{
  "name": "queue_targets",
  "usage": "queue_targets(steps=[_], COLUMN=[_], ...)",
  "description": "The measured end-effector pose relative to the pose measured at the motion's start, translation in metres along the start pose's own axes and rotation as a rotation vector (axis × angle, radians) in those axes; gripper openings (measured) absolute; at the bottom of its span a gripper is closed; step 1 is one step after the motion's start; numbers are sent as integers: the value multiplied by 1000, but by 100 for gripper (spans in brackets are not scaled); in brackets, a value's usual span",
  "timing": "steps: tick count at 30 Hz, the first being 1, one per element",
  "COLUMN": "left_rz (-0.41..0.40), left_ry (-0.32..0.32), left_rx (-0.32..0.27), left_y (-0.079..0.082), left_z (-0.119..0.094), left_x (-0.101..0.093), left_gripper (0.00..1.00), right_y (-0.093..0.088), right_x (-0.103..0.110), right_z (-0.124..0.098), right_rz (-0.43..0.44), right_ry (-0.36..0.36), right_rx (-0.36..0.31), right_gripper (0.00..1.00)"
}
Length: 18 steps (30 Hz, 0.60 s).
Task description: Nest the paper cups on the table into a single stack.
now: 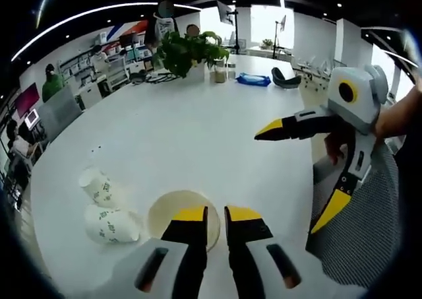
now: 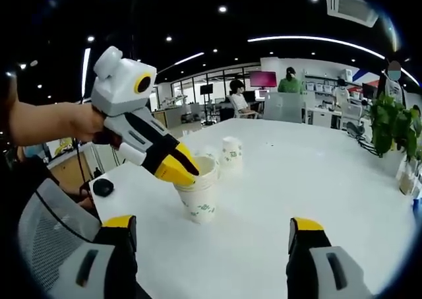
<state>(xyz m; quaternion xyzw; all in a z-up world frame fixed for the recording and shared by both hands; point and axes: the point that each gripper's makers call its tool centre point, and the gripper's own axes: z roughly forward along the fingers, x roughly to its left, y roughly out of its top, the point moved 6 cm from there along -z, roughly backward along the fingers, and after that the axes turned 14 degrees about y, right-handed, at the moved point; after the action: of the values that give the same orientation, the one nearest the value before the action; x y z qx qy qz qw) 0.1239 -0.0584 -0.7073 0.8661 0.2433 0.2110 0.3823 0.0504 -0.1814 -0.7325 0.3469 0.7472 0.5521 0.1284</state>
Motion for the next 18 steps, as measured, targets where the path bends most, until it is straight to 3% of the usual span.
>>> queue_targets(steps=[8, 18], left_rz=[-14, -69], left_ry=[16, 79], left_rx=[-25, -45], left_y=[4, 7], left_z=[-9, -17], left_x=[4, 25], left_gripper=[9, 12], right_y=[0, -2], right_x=[0, -1], right_z=[1, 1], right_rz=[-3, -10], right_ry=[4, 6], right_rx=[-2, 7], right_gripper=[97, 97])
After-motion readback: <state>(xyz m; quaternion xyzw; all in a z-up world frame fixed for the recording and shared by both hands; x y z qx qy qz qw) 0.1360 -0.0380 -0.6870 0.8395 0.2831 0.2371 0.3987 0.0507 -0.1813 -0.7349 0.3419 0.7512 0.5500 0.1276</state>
